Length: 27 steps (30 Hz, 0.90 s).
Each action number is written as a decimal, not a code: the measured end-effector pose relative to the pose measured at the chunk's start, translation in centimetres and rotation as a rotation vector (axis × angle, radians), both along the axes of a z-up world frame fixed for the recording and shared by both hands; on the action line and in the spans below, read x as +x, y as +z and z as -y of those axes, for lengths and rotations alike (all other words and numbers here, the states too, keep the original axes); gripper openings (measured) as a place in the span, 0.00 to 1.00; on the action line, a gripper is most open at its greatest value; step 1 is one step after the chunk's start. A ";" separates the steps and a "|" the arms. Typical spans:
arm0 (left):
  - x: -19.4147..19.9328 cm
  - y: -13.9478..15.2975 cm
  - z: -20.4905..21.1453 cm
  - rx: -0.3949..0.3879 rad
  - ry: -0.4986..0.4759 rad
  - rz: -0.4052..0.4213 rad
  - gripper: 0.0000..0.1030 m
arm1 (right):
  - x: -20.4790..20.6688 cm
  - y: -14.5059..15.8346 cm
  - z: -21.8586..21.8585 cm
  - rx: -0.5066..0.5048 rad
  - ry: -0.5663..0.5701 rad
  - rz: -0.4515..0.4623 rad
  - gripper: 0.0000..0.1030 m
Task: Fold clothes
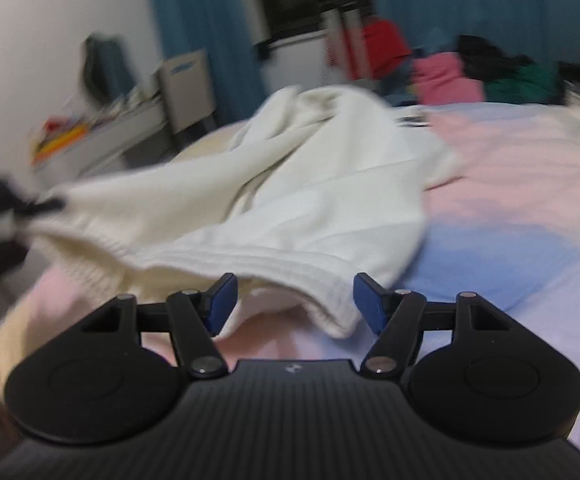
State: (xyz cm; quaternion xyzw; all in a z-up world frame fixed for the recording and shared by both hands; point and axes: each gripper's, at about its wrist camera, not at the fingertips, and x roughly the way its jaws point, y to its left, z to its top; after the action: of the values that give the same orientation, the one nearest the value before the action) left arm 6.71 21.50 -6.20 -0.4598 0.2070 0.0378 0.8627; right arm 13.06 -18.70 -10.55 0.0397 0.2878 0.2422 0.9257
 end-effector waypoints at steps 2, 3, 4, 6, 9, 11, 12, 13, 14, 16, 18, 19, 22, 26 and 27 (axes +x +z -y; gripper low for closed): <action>-0.2 0.1 0.1 0.004 0.000 0.001 0.19 | -0.5 -0.2 -1.2 -0.072 0.028 0.029 0.70; -0.2 0.1 0.1 0.005 -0.001 0.002 0.19 | -0.7 -0.3 -1.7 -0.103 0.034 0.045 0.72; -0.3 0.2 0.1 0.006 -0.004 0.005 0.19 | -0.7 -0.3 -1.8 -0.110 0.016 0.056 0.72; -0.3 0.3 0.4 0.023 -0.009 0.008 0.19 | -0.4 -0.6 -1.9 -0.109 -0.024 0.066 0.72; -0.3 0.4 0.5 0.043 -0.015 0.011 0.19 | 0.5 -1.0 -1.9 -0.074 -0.071 0.061 0.74; -0.3 0.4 0.6 0.047 -0.017 0.013 0.19 | 0.9 -1.1 -1.7 -0.067 -0.092 0.053 0.74; -0.4 0.4 0.6 0.049 -0.017 0.015 0.19 | 1.1 -1.3 -1.6 -0.082 -0.117 0.048 0.71; -0.4 0.4 0.6 0.049 -0.017 0.016 0.19 | 1.4 -1.5 -1.5 -0.097 -0.142 0.042 0.72; -0.4 0.3 0.6 0.048 -0.017 0.016 0.19 | 1.6 -1.7 -1.4 -0.112 -0.167 0.037 0.72; -0.4 0.2 0.6 0.048 -0.017 0.017 0.19 | 2.1 -2.0 -1.1 -0.142 -0.218 0.026 0.71; -0.3 0.3 0.6 0.055 -0.019 0.021 0.19 | 2.7 -2.4 0.8 -0.090 -0.310 -0.039 0.72; -0.3 0.3 0.6 0.059 -0.020 0.023 0.19 | 2.9 -2.6 2.0 -0.047 -0.345 -0.060 0.73; 0.1 0.3 0.9 0.069 -0.041 0.038 0.19 | 3.0 -2.8 4.2 0.071 -0.389 -0.103 0.60; 0.9 1.0 1.7 0.136 -0.040 0.062 0.19 | 2.4 -2.6 3.4 0.106 -0.324 -0.097 0.15; 1.1 1.4 1.8 0.162 -0.029 0.072 0.19 | 1.9 -2.2 2.7 0.087 -0.306 -0.073 0.15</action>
State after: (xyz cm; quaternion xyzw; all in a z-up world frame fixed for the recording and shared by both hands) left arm 7.83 19.73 -4.79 -0.3865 0.1788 0.0256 0.9044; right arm 14.97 -21.39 -12.80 0.1319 0.3011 0.1088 0.9381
